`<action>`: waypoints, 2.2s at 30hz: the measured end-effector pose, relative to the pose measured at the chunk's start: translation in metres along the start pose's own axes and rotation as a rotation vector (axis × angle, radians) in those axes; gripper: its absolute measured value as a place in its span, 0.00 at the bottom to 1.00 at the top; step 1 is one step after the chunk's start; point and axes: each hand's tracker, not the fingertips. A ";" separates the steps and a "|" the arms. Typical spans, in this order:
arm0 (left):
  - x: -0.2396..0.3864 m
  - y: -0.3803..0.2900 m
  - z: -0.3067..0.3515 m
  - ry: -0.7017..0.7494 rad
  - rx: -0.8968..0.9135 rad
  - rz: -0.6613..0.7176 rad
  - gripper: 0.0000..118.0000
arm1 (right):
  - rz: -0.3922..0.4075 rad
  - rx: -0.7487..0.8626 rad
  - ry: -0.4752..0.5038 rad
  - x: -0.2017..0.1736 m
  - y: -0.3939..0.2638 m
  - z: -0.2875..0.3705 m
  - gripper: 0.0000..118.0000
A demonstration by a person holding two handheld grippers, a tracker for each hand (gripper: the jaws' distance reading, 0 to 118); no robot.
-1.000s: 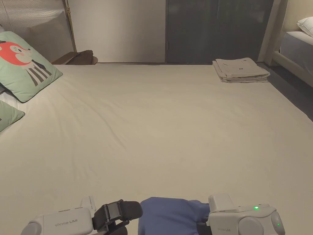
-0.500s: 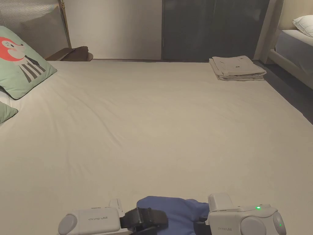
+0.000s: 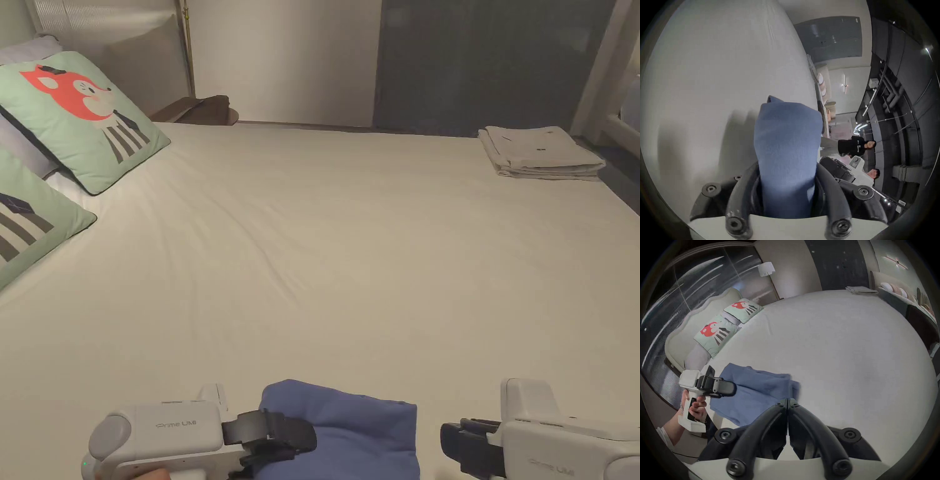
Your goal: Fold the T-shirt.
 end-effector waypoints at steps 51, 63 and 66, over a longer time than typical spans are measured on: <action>0.083 -0.003 0.036 0.601 0.464 -0.487 0.02 | 0.070 0.193 -0.132 -0.027 0.032 0.029 0.00; 0.217 -0.049 -0.043 0.590 0.792 -0.863 0.00 | 0.181 0.601 -0.459 -0.006 0.052 0.089 0.00; 0.241 -0.053 -0.042 0.596 0.942 -0.989 0.00 | 0.212 0.733 -0.506 -0.010 0.064 0.103 0.00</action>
